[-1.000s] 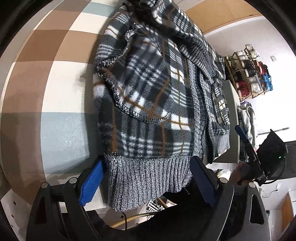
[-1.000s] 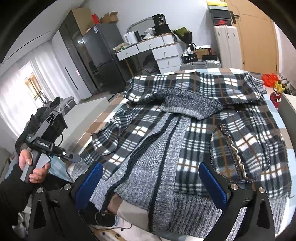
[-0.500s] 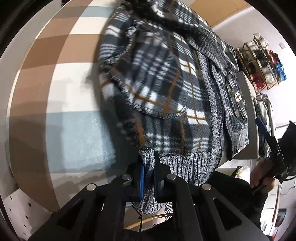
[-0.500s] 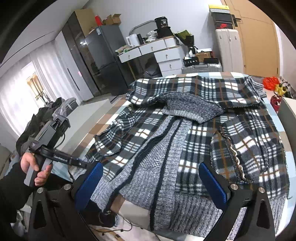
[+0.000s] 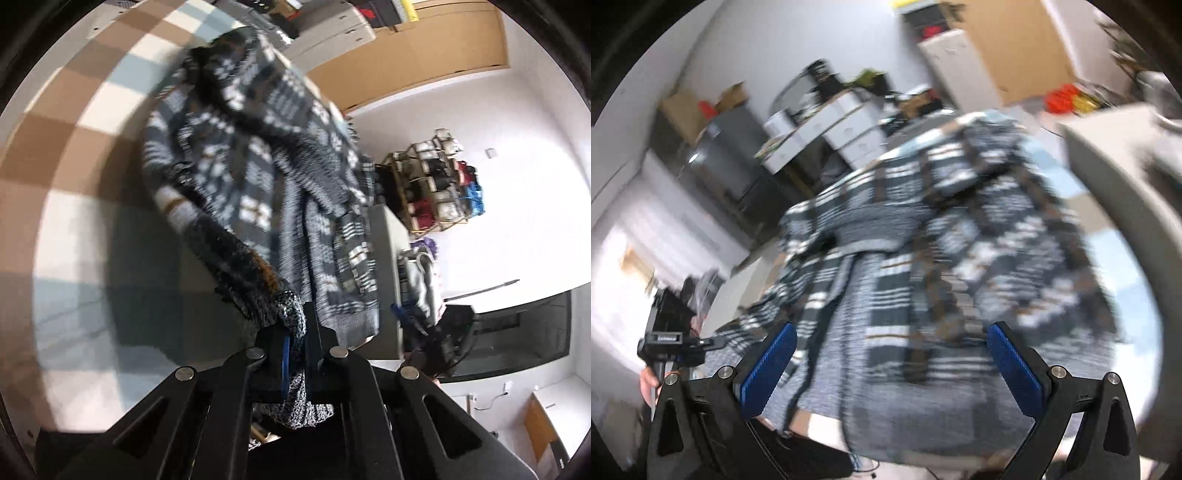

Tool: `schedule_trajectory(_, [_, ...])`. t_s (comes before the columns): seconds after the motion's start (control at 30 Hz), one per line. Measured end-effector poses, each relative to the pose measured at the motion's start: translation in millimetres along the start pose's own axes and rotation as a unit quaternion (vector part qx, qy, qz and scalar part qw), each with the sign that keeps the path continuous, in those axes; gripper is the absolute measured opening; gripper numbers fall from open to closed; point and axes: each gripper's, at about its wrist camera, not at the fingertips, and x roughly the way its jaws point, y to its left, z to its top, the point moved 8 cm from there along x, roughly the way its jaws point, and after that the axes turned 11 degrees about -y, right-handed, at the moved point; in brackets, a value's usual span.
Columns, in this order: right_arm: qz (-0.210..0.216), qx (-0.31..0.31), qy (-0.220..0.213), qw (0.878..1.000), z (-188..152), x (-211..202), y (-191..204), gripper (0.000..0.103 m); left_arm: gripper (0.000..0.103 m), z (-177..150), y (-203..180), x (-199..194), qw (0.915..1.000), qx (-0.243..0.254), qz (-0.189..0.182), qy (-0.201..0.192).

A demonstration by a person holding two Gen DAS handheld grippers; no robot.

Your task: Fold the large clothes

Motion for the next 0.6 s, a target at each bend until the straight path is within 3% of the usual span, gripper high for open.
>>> schedule_trajectory(0.23, [-0.071,0.039,0.058,0.995,-3,-22,-76,0.103,0.0,-7,13,27,0.9993,-0.013,-0.027,0.023])
schedule_trajectory(0.43, [-0.064,0.055,0.136,0.987,-24,-3,-97,0.103,0.001,-9,29,14,0.9994,-0.016,-0.018,0.027])
schedule_trajectory(0.6, [-0.06,0.076,0.14,0.985,-21,4,-101,0.103,0.001,-13,38,15,0.9987,-0.036,-0.01,0.035])
